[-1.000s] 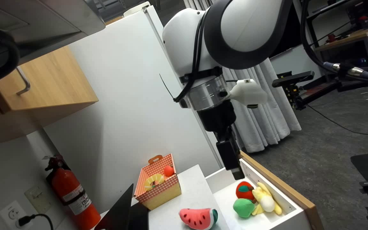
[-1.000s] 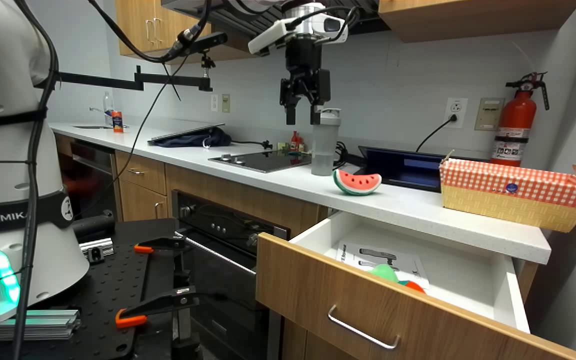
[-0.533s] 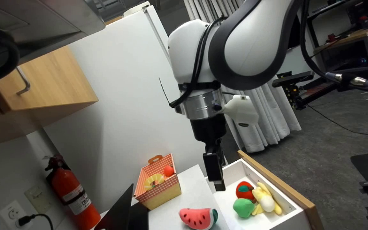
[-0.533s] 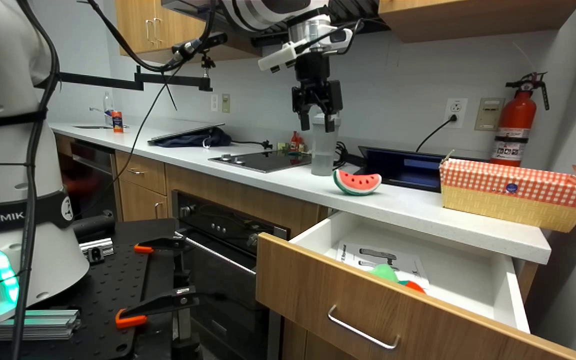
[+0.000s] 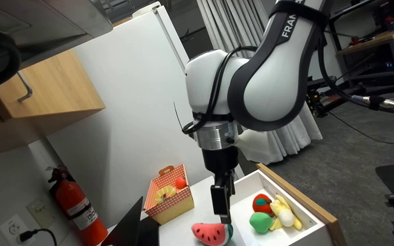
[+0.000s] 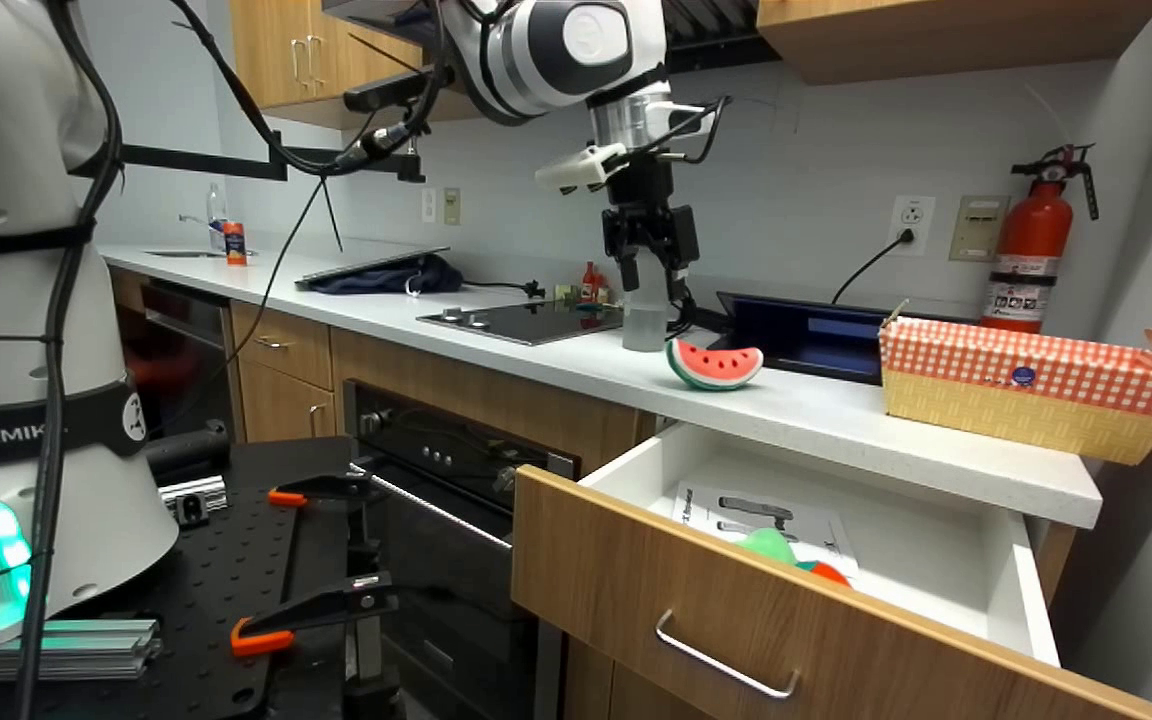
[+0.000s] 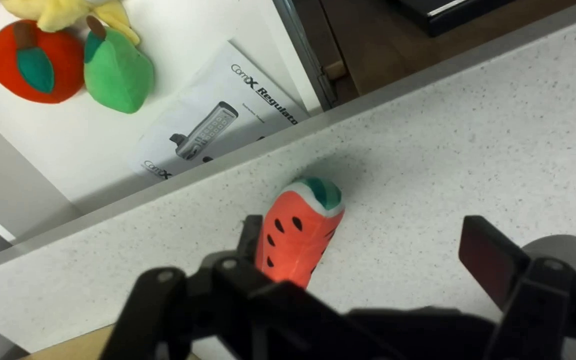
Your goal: Take the watermelon plush toy and put it in the open drawer
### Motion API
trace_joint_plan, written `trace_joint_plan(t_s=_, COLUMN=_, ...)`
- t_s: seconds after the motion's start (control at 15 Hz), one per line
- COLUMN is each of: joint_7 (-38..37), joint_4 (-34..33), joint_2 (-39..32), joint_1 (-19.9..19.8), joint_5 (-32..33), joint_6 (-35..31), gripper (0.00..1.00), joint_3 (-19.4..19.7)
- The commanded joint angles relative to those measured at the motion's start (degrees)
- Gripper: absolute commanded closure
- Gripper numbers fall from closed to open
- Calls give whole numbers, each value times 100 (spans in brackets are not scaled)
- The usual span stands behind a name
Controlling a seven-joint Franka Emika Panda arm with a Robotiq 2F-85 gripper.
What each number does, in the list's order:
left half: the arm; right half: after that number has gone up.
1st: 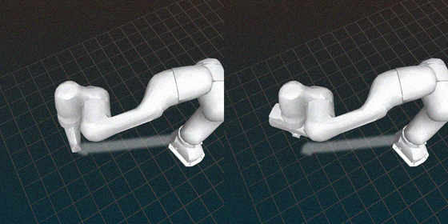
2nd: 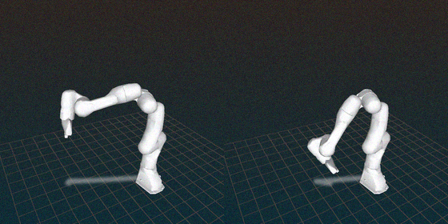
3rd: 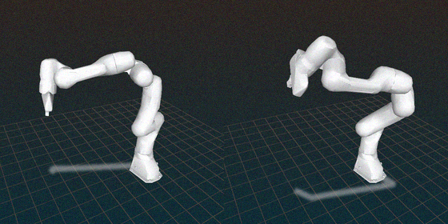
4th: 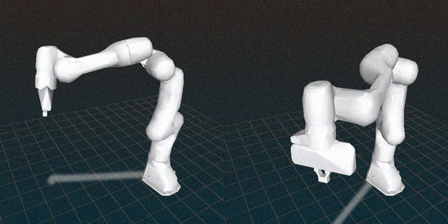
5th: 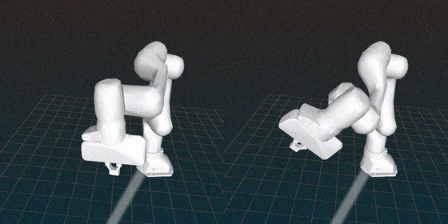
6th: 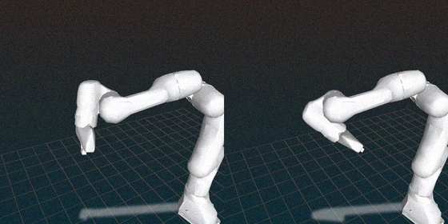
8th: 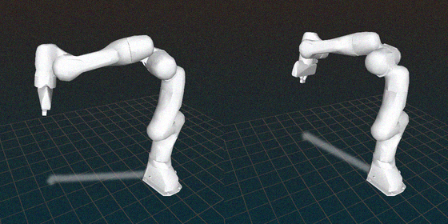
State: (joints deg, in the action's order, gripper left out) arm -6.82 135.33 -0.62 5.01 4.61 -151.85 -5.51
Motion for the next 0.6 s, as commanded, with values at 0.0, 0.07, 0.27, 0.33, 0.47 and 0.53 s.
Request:
trace_joint_plan(t_s=0.0, joint_7=-475, joint_4=-232, joint_2=-419, joint_1=18, joint_5=285, joint_6=-438, gripper=0, joint_3=46)
trace_joint_plan(t_s=0.07, joint_7=-588, joint_4=-290, joint_2=-527, joint_1=27, joint_5=367, joint_6=-512, gripper=0, joint_3=74)
trace_joint_plan(t_s=0.27, joint_7=-936, joint_4=-435, joint_2=-793, joint_1=88, joint_5=673, joint_6=-671, gripper=0, joint_3=195)
trace_joint_plan(t_s=0.33, joint_7=-1040, joint_4=-488, joint_2=-875, joint_1=113, joint_5=770, joint_6=-694, gripper=0, joint_3=247)
trace_joint_plan(t_s=0.47, joint_7=-1212, joint_4=-620, joint_2=-1052, joint_1=169, joint_5=938, joint_6=-709, gripper=0, joint_3=359)
trace_joint_plan(t_s=0.53, joint_7=-1276, joint_4=-700, joint_2=-1143, joint_1=195, joint_5=992, joint_6=-694, gripper=0, joint_3=416)
